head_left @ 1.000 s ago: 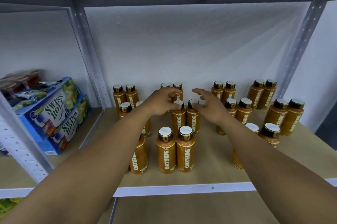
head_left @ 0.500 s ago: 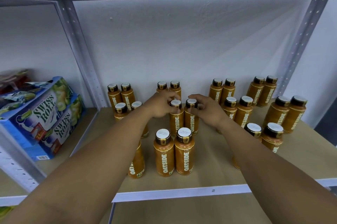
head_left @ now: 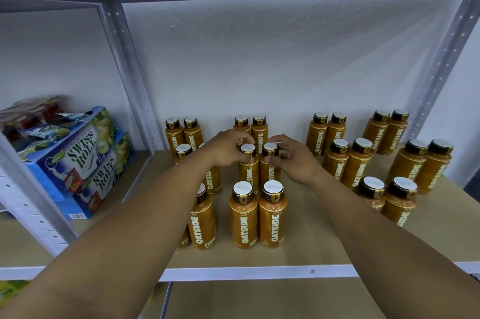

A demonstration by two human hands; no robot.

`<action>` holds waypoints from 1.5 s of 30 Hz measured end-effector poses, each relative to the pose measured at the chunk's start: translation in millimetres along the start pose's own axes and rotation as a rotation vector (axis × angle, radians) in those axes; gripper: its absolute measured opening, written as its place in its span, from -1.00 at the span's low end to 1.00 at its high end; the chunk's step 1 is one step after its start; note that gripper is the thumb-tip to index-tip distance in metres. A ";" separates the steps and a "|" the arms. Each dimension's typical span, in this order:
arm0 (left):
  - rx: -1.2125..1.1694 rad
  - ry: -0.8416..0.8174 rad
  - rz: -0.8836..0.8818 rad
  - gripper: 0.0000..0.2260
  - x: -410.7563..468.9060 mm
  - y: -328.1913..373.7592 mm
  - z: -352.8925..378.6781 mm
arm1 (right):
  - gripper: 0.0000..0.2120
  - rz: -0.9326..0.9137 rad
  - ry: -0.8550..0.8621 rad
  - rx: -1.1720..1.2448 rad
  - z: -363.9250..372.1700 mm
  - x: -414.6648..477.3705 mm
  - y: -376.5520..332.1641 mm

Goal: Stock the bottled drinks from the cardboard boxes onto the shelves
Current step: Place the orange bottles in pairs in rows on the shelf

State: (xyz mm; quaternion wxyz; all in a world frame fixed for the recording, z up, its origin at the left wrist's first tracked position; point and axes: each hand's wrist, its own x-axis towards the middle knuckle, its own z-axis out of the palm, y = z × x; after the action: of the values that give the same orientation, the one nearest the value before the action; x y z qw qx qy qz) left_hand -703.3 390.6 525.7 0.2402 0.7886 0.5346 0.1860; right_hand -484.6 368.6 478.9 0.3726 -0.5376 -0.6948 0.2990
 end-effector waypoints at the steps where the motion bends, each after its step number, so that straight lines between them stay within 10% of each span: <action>1: -0.003 0.004 -0.004 -0.59 -1.6 -1.0 -0.5 | -0.54 0.002 -0.003 -0.006 1.4 0.4 -0.4; 45: -0.045 0.042 0.000 -0.57 -10.5 -7.5 2.4 | -0.56 -0.006 0.000 0.046 10.7 -5.1 -7.3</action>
State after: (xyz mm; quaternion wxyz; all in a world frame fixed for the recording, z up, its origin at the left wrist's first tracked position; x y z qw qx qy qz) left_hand -711.5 382.8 519.0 0.2465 0.7788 0.5354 0.2145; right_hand -496.7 361.7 478.0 0.3859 -0.5267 -0.6895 0.3136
